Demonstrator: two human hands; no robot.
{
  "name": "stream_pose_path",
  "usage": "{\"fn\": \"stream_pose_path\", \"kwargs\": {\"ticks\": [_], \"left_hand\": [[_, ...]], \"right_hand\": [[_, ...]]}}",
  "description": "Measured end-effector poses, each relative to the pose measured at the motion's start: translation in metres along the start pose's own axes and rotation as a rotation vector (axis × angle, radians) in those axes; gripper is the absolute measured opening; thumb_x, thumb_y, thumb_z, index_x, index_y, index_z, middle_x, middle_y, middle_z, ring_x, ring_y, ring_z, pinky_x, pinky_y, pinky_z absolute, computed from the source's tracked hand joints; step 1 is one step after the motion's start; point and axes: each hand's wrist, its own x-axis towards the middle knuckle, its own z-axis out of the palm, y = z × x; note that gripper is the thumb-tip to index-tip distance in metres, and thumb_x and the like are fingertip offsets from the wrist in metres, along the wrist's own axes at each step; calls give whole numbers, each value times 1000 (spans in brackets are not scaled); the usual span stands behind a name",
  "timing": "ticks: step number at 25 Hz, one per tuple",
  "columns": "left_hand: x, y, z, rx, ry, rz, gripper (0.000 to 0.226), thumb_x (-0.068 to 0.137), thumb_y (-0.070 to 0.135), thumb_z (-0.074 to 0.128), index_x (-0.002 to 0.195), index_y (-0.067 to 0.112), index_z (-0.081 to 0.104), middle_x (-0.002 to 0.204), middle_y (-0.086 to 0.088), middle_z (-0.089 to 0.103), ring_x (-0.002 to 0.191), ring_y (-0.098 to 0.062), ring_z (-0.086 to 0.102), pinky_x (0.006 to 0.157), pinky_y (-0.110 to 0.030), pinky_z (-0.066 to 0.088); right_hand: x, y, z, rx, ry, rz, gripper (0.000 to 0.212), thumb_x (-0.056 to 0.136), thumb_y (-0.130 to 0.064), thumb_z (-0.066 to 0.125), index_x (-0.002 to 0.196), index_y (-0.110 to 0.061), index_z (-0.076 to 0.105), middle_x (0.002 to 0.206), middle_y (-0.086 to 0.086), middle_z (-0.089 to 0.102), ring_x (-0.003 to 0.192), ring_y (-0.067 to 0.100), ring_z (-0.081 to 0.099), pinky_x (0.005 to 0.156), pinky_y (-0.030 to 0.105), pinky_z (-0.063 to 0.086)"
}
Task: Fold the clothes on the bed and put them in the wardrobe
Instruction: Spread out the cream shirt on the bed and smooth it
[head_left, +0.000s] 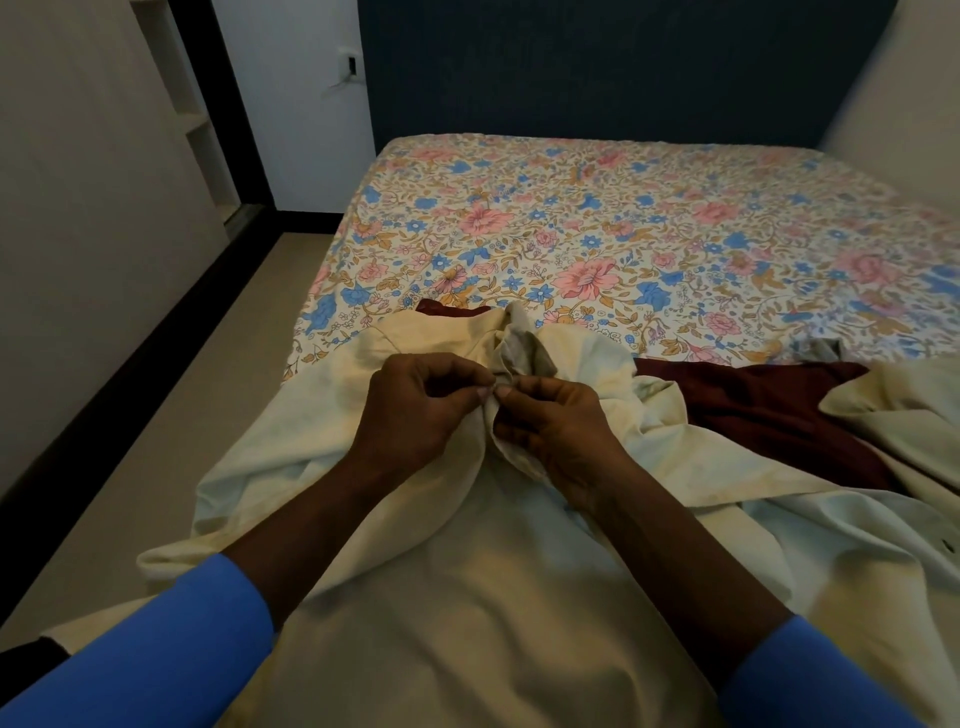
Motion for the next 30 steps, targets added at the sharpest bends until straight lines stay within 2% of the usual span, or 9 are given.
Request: {"fn": "stream_pose_path", "kwargs": {"ticks": [4,7,11,17,21,23,27,29,30], "left_hand": [[0,1,-2,-3,-16,-23,15,81,9,86,92,13,76,87,2,77,78,-12,74,72,-26,60],[1,1,-5,-2,-40,-20,17,80,10,87,91,11,74,85,1,75,79,-13,73,75,-27,61],[3,2,-9,53,-81,-6,18,81,12,86,95,12,75,86,0,76,80,-14,73,75,-30,62],[4,3,-9,61,-118,-15,20,79,9,87,94,15,75,84,1,76,77,-13,74,73,-28,61],[2,4,-3,140,-10,-41,18,77,16,89,88,18,75,75,4,74,68,-8,70,62,-22,57],[0,2,4,169,69,-55,18,76,20,90,83,21,73,71,6,72,64,-7,68,58,-21,55],[-5,-2,14,70,150,-133,16,77,19,90,84,19,76,71,4,74,66,-9,71,61,-27,57],[-6,-2,13,1,96,-180,14,80,15,87,90,18,79,77,3,77,73,-10,74,70,-30,61],[-5,-2,12,-50,62,-208,14,83,12,84,93,19,79,82,1,79,79,-14,76,77,-36,64]], "right_hand": [[-1,0,1,-9,12,-1,8,94,-4,69,94,-5,77,93,17,75,86,27,72,79,34,63],[-2,0,1,-113,35,-55,9,94,-7,70,89,-11,77,90,13,77,83,23,75,78,33,64],[1,4,2,-331,53,-114,8,98,-15,69,94,-14,75,92,14,77,83,23,76,79,33,64],[-1,2,2,-266,44,-132,10,97,-7,67,96,-10,76,96,13,78,86,21,77,75,27,63],[0,4,3,-376,74,-213,11,95,-8,70,95,-17,77,93,4,78,84,12,76,74,22,61],[2,7,3,-424,98,-248,10,94,-9,72,100,-14,78,94,2,78,84,11,76,78,25,63],[4,13,4,-592,184,-369,18,92,-16,76,110,-14,79,99,-2,78,87,7,75,87,29,62],[5,13,2,-640,186,-395,21,91,-19,78,111,-14,79,102,-1,78,88,3,72,90,25,60],[5,12,0,-672,185,-406,22,91,-20,78,111,-14,79,103,0,78,86,0,70,89,21,58]]}}
